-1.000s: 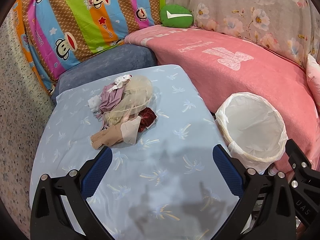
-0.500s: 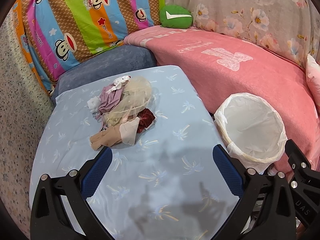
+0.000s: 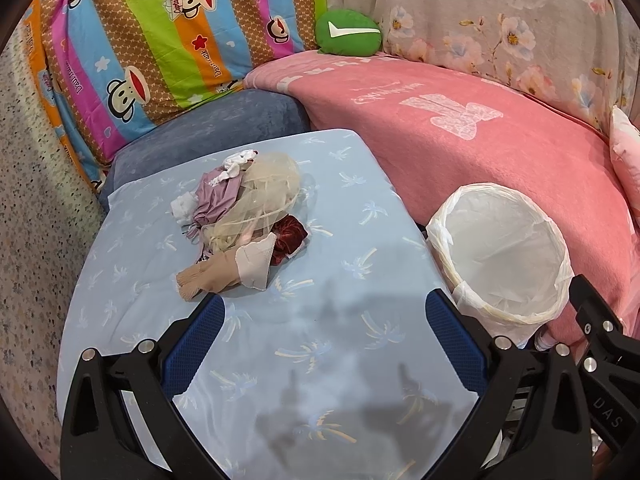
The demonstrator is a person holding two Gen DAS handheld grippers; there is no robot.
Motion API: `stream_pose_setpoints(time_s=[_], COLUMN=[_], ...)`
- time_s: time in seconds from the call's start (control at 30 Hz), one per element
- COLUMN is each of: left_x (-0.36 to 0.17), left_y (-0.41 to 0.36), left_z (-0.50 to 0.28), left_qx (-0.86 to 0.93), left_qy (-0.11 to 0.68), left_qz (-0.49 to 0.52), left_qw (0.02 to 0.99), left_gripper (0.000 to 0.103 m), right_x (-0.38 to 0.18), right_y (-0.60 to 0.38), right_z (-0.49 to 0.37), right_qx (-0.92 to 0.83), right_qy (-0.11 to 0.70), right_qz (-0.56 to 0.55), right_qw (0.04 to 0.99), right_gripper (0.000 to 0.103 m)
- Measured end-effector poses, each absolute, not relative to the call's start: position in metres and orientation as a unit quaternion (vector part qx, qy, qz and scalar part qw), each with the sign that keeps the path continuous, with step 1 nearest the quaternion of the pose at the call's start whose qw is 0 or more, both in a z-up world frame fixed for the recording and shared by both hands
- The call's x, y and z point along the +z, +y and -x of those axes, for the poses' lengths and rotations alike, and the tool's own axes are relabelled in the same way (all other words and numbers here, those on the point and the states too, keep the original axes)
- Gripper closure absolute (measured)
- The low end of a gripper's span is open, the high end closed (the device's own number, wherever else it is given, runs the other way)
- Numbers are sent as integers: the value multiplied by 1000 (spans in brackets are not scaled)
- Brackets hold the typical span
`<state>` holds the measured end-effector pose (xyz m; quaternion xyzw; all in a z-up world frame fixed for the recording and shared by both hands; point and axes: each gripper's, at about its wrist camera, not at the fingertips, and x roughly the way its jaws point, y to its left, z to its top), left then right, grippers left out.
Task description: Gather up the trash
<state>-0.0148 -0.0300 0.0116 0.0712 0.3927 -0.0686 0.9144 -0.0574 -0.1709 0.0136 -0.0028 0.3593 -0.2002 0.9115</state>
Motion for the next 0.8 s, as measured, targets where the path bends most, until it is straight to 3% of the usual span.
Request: stream_pose_setpoints(time_s=[0.8], left_x=[-20], left_y=[18], left_z=[-23], left_qx=[-57], left_qy=[410], left_qz=[-43], left_qw=[909], left_gripper=[7], right_x=[-6], right_y=[-142], right_z=[31], right_qx=[-185], right_qy=[369], right_qz=[-2], right_qw=[911], right_gripper=[6])
